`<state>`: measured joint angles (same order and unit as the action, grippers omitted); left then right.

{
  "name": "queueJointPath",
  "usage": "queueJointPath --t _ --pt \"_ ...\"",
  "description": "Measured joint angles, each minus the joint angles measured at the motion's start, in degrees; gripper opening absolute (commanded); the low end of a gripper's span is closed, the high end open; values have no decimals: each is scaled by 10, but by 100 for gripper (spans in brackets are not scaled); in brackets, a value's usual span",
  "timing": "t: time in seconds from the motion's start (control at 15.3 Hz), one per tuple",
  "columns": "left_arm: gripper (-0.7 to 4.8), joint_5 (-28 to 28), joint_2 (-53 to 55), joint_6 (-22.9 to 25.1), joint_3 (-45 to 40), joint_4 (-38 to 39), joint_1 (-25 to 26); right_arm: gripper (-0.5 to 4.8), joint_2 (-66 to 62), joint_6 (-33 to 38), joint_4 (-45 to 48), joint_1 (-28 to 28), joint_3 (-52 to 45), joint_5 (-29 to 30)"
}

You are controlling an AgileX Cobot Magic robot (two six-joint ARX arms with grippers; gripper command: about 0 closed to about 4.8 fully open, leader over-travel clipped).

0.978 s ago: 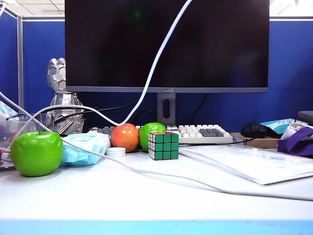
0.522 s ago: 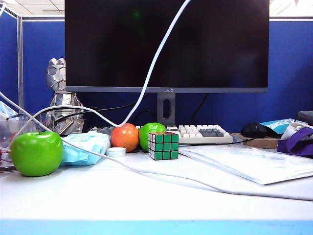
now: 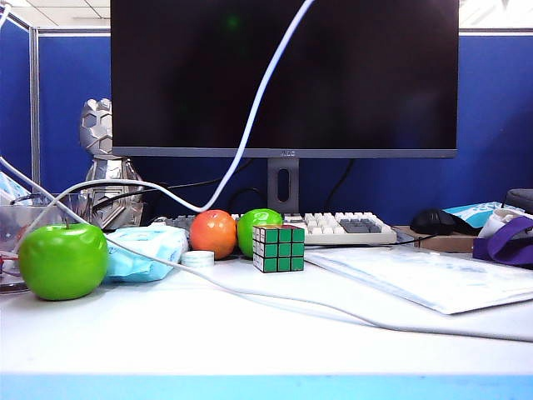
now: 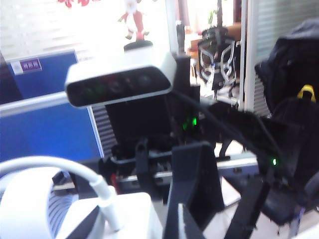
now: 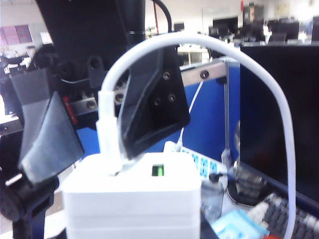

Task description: Pick up the Type-C charging cable and the charging base, insert one end of the Type-C charger into the corresponding slot on the base, and finally place the plugged-in charger back on the table.

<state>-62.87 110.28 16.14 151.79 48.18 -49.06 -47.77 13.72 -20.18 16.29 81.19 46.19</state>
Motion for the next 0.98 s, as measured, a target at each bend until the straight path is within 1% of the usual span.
queueJointPath --t 0.13,0.2,0.33,0.46,0.59,0.85,0.91,0.98 --pt "191 5 1 -33 -2 -36 0 -1 0 2 13 0 1 -1" --pt "191 17 1 -50 -2 -55 0 -1 1 4 16 0 5 -2" --pt "191 26 4 -68 -2 -77 -1 -1 3 7 22 0 5 -6" --pt "190 30 4 -73 -3 -86 -1 -1 3 6 24 0 5 -12" --pt "190 30 5 -95 -5 -101 -1 -1 3 4 21 0 6 -16" --pt "189 30 5 -98 -5 -104 -1 -1 3 -10 9 0 7 -18" --pt "189 24 6 -119 -5 -111 7 -1 3 -14 2 0 7 -24" --pt "189 24 6 -124 -6 -113 7 -1 3 -18 1 0 7 -25"
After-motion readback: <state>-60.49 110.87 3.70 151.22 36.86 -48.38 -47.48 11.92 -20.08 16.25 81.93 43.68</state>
